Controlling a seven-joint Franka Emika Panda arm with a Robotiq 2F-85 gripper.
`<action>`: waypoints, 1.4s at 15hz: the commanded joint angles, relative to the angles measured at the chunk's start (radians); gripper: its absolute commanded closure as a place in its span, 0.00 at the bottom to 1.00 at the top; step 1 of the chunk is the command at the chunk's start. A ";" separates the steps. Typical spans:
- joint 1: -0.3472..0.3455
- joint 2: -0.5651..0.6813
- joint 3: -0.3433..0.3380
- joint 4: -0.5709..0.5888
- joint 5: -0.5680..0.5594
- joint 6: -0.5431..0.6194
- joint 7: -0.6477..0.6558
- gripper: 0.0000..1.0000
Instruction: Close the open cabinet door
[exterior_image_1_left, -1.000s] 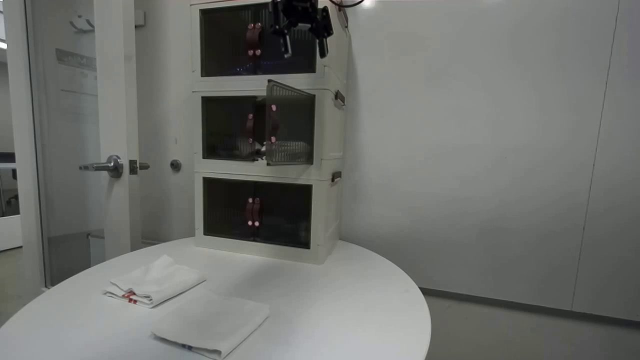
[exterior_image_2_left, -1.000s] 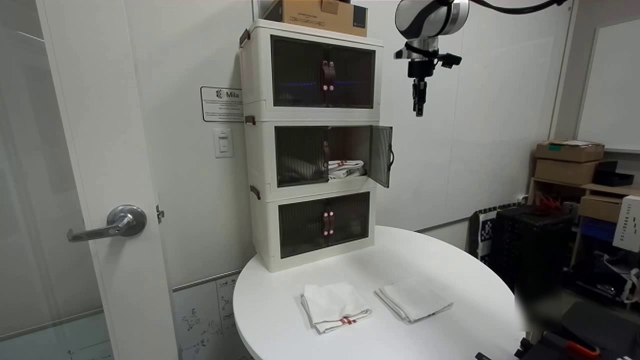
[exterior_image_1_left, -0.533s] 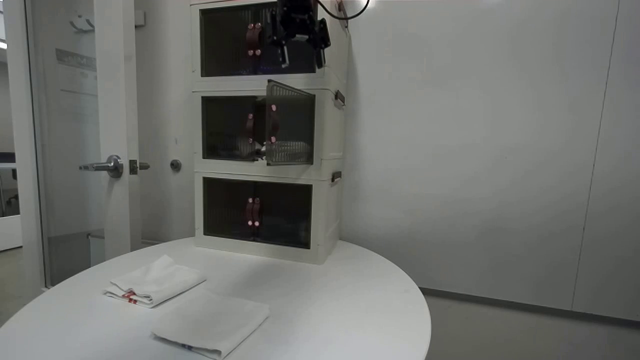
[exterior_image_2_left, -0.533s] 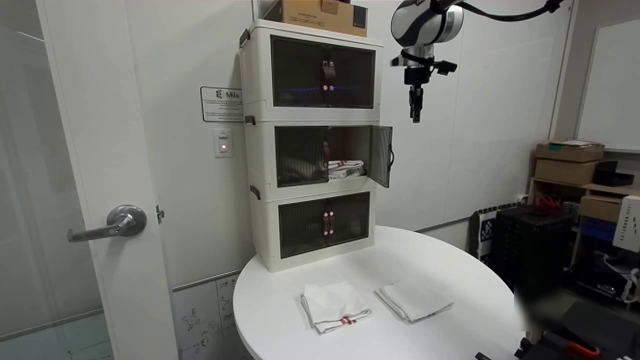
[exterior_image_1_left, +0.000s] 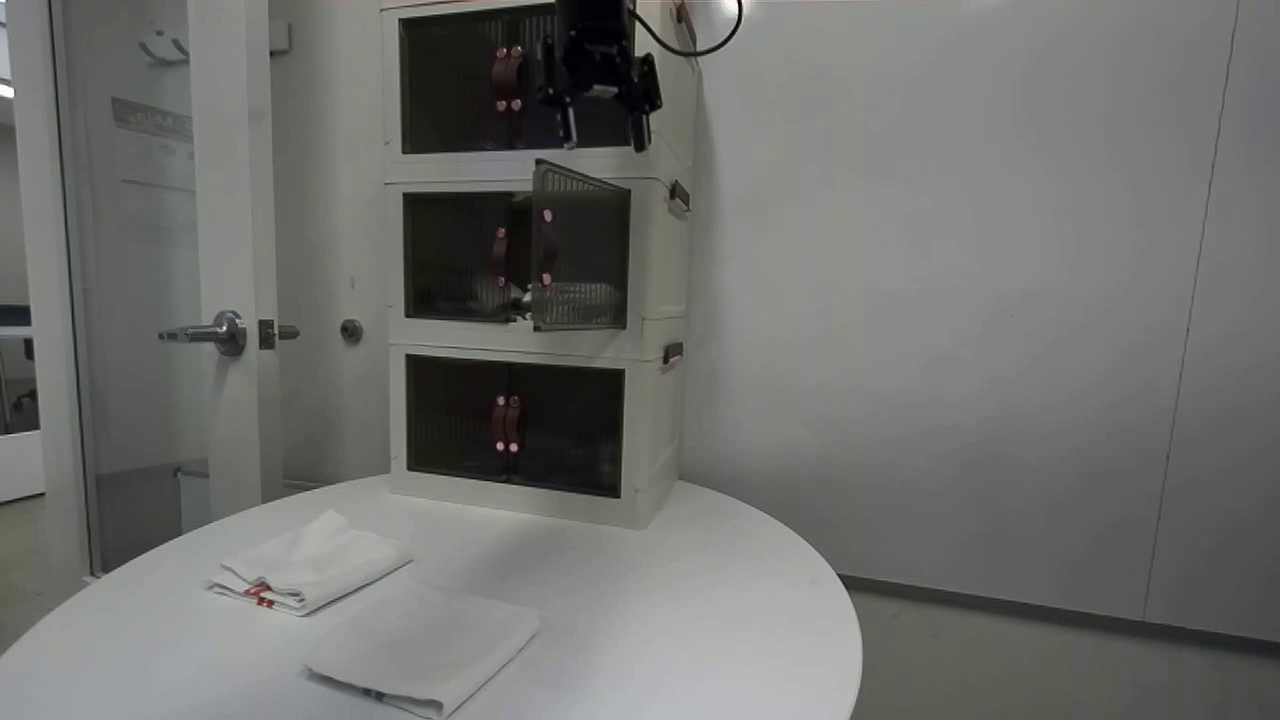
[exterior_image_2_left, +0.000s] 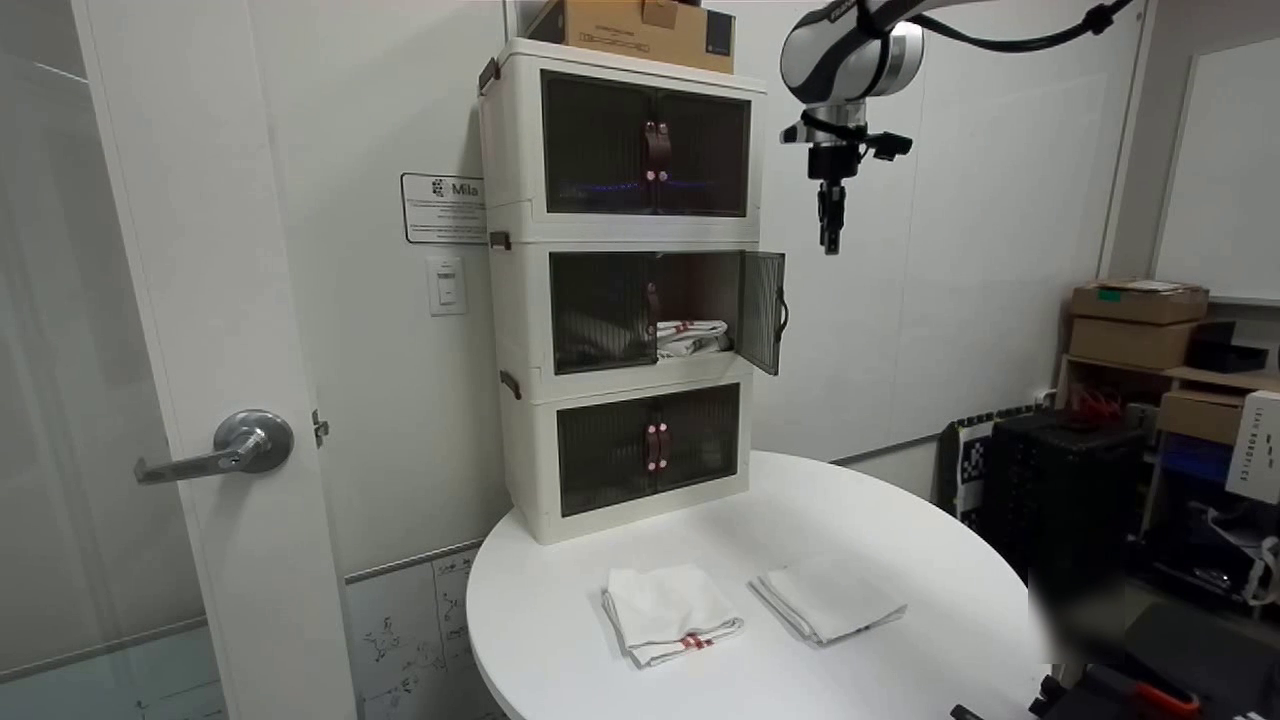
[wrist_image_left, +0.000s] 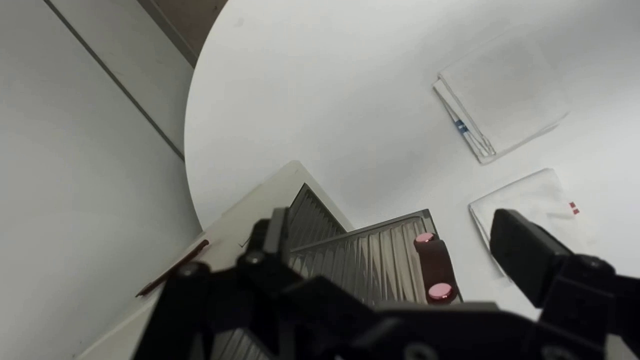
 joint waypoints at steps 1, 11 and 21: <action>-0.026 0.091 0.023 0.047 0.045 0.040 -0.047 0.00; -0.005 0.276 0.118 0.187 0.082 0.209 -0.030 0.00; -0.001 0.376 0.170 0.332 0.254 0.280 0.348 0.00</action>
